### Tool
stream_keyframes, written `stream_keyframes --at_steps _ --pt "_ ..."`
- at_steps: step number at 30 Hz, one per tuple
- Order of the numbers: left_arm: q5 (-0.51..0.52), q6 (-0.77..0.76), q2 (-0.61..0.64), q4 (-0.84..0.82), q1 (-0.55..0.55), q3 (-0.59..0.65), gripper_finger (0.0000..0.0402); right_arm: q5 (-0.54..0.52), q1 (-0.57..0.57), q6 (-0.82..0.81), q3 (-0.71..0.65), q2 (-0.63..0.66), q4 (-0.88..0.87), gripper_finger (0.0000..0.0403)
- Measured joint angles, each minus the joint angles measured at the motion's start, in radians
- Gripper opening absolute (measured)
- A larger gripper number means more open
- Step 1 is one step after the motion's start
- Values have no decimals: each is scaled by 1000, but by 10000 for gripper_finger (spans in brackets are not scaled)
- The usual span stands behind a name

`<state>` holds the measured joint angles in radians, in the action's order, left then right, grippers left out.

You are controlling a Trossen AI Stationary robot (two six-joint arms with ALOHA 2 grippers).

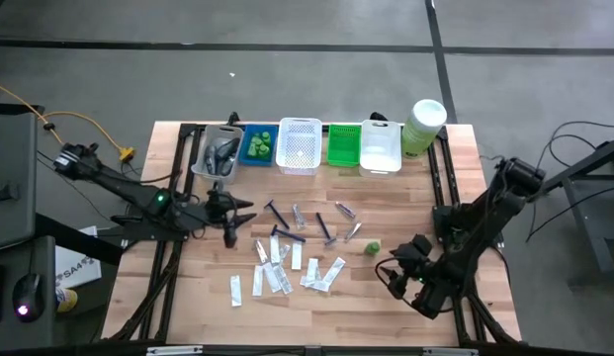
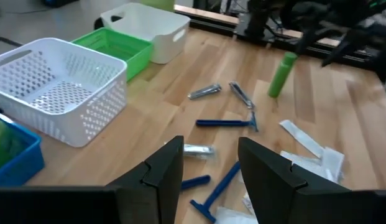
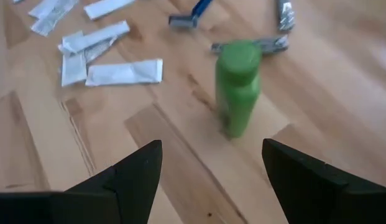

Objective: Pick & Place Travel size toiletries
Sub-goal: Put the shampoo into the blue bin

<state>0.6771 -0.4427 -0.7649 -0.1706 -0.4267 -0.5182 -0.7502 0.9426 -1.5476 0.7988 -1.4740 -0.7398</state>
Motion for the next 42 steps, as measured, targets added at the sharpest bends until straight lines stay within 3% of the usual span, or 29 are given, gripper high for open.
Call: stream_keyframes --at_steps 9,24,38,42 --pt "9 -31 -51 -6 -40 0 154 -59 0 -32 -150 -55 176 270" --pt "22 -43 -97 4 -39 0 154 -114 -87 251 -356 -56 628 270" --pt "22 -42 -97 3 -39 0 154 16 -247 495 -366 -56 787 270" --pt "22 -43 -97 4 -39 0 154 93 -279 524 -366 -56 805 244"
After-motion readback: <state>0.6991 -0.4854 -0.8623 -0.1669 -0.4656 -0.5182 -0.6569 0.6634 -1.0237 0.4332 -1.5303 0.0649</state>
